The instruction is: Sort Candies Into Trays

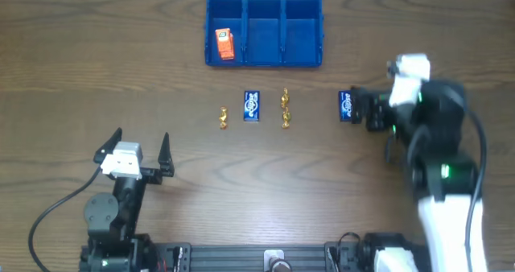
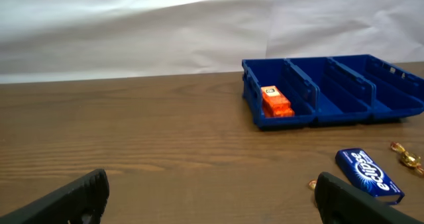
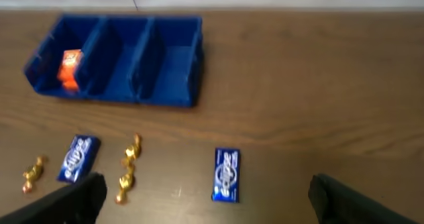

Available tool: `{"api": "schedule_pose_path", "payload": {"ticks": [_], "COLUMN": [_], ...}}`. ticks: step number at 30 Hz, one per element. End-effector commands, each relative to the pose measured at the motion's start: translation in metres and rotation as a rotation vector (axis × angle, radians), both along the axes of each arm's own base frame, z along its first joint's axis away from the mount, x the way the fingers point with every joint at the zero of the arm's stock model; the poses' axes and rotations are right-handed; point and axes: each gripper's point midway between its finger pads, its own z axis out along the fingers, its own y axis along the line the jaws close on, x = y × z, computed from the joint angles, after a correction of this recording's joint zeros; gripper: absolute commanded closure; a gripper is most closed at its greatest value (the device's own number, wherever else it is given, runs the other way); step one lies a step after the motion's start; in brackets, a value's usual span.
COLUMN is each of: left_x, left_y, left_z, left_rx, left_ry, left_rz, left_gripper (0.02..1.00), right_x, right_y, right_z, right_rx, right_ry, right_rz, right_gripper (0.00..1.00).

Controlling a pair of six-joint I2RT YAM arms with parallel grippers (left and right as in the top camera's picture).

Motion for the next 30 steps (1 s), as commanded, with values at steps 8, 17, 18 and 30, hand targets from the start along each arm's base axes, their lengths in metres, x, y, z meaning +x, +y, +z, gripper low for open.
{"api": "schedule_pose_path", "payload": {"ticks": [8, 17, 18, 30], "left_x": [-0.001, -0.001, -0.001, -0.001], "left_y": [-0.004, -0.004, -0.004, -0.004], "left_z": [-0.016, -0.016, -0.016, -0.016], "left_rx": [0.011, 0.011, 0.011, 0.011], "left_ry": [0.045, 0.045, 0.045, 0.045], "left_rz": [-0.025, -0.025, -0.025, -0.025], "left_gripper": [0.02, 0.02, 0.02, 0.018], "right_x": [0.057, 0.066, 0.067, 0.065], "right_y": [-0.004, 0.002, 0.004, -0.002], "right_z": [-0.106, -0.186, -0.191, -0.225], "right_rx": [-0.017, -0.02, -0.022, -0.109], "right_ry": [0.481, 0.659, 0.668, 0.735], "right_rz": [-0.008, 0.011, 0.015, -0.031], "right_gripper": [0.003, 0.003, 0.003, 0.003]}}
